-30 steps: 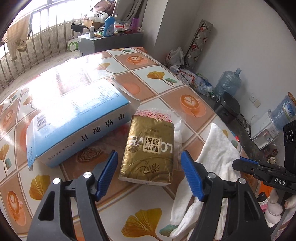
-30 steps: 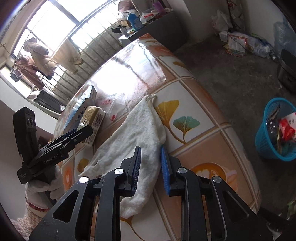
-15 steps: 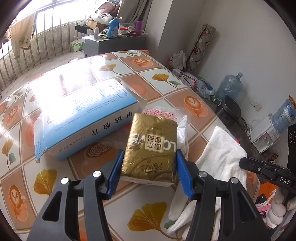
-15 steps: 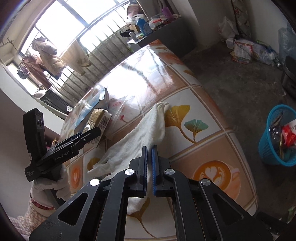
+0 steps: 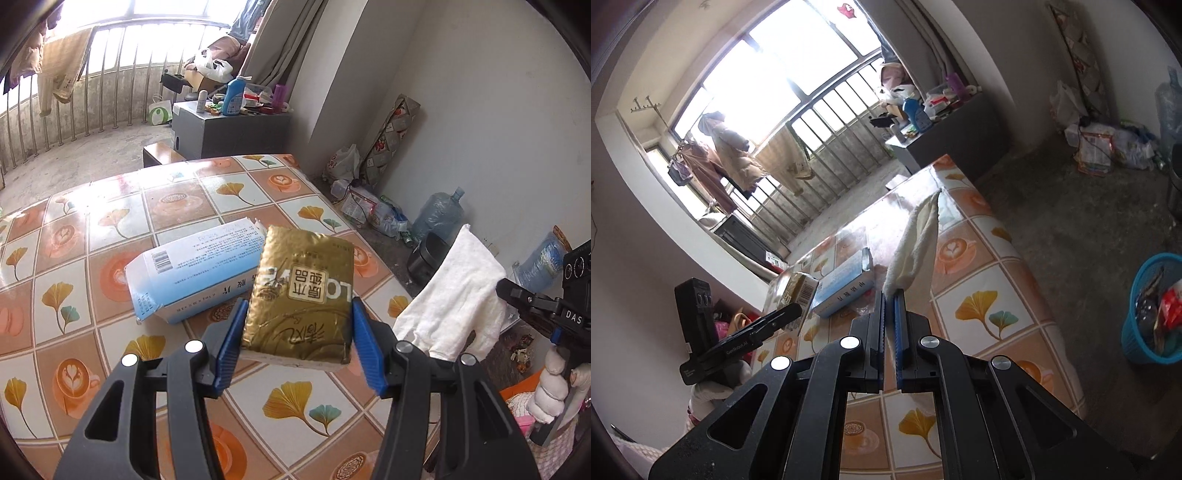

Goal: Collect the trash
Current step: 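Carry the tissue pack and glove to the blue wastebasket and open both tools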

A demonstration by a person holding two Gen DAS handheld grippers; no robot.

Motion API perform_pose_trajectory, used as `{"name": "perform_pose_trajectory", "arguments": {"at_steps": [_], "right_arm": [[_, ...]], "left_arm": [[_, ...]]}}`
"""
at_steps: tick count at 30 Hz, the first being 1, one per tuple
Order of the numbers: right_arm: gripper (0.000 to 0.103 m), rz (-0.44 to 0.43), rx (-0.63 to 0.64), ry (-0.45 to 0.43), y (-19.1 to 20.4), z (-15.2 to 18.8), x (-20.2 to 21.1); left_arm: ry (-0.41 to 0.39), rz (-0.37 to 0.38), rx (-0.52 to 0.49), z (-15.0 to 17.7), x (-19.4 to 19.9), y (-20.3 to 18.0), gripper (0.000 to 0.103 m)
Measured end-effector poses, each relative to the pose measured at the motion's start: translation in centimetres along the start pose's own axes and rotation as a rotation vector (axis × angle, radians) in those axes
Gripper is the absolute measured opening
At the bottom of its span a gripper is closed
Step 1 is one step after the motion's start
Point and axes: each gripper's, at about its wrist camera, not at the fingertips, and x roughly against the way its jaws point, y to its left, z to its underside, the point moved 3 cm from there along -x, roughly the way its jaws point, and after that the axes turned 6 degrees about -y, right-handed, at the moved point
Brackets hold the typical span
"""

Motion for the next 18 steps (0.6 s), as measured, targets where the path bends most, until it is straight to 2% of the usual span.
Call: {"name": "perform_pose_trajectory", "arguments": {"at_steps": [4, 8, 14, 18], "right_arm": [[0.003, 0.058, 0.002, -0.095, -1.6, -2.6, 3.1], [0.003, 0.151, -0.021, -0.195, -4.3, -4.6, 6.4], [0.003, 0.348, -0.060, -0.315, -9.8, -6.1, 10.5], [0.003, 0.475, -0.106, -0.342, -14.4, -6.1, 11.4]], "left_arm": [[-0.021, 0.071, -0.037, -2.0, -0.1, -3.0, 0.054], [-0.016, 0.168, -0.101, -4.0, -2.0, -7.9, 0.054], [0.057, 0.315, -0.221, -5.2, -7.0, -17.2, 0.054], [0.134, 0.392, -0.299, -4.5, -11.4, -23.4, 0.054]]}}
